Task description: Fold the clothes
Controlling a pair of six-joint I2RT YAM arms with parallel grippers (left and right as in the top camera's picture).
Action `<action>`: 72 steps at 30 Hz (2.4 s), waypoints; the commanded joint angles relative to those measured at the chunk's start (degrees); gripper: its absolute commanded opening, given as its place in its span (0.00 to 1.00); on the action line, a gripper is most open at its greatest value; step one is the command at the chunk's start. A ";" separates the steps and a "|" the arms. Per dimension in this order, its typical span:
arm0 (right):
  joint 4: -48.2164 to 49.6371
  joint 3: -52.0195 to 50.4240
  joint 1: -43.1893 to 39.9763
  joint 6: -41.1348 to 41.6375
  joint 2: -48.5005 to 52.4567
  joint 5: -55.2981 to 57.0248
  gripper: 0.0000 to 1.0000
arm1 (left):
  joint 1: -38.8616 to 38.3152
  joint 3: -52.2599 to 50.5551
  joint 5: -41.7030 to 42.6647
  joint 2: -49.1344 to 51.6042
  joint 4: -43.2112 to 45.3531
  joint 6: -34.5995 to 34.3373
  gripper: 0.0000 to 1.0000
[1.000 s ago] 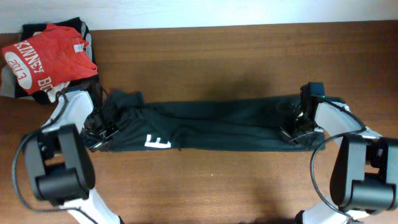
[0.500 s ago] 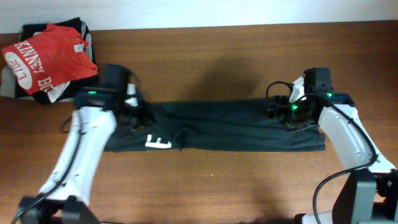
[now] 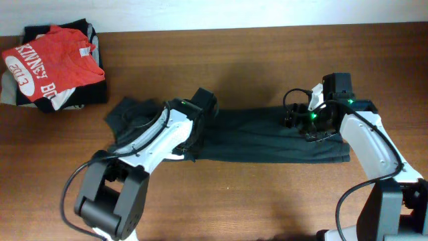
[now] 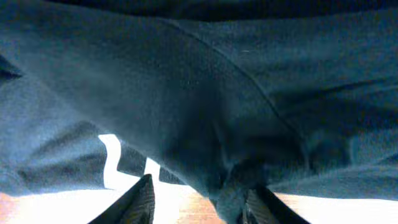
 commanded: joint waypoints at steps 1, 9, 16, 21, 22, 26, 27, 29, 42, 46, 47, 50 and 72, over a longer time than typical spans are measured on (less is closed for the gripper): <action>0.13 0.96 0.31 -0.59 0.72 0.87 0.74 | -0.11 0.04 -1.90 1.79 1.11 2.40 0.23; 0.11 0.81 0.31 -0.61 0.72 1.09 0.74 | -0.11 1.44 -2.51 1.79 12.85 3.50 0.00; -0.09 0.76 0.31 -0.63 0.72 1.09 0.74 | -0.11 1.33 -3.32 2.23 26.56 5.42 0.37; -0.72 0.76 0.31 -0.61 0.74 2.67 0.74 | -0.07 2.54 -5.09 1.25 23.89 5.42 0.78; -0.98 0.76 0.31 -0.63 0.74 3.54 0.75 | 0.00 3.48 -5.14 -0.07 21.22 5.42 0.78; -0.96 0.74 0.31 -0.61 0.74 3.67 0.38 | 1.77 3.93 -4.92 -3.34 15.17 5.40 0.22; -1.03 0.63 0.35 -0.61 0.74 3.65 0.25 | 2.84 3.91 -2.93 -2.64 13.92 5.40 0.08; -1.07 -0.22 0.35 -0.61 0.83 3.67 0.12 | 5.35 3.89 0.70 -0.76 12.66 5.40 0.01; 0.83 -1.40 -0.52 -0.11 18.21 13.73 0.04 | 23.89 3.78 7.58 8.96 2.45 1.42 0.01; -1.36 -1.40 -1.70 3.96 18.21 17.62 0.04 | 27.65 3.37 4.07 8.98 -1.84 -3.34 0.01; -1.44 -1.40 -1.70 3.96 18.21 17.59 0.04 | 28.98 2.67 3.74 8.98 -2.32 -3.30 0.01; -1.90 -1.38 -1.68 3.96 18.18 17.55 0.04 | 33.99 -0.26 3.80 8.98 -1.92 -4.57 0.01; -2.93 -1.33 -1.57 3.32 18.18 15.61 0.04 | 30.01 -3.52 22.47 -4.42 2.03 1.77 0.01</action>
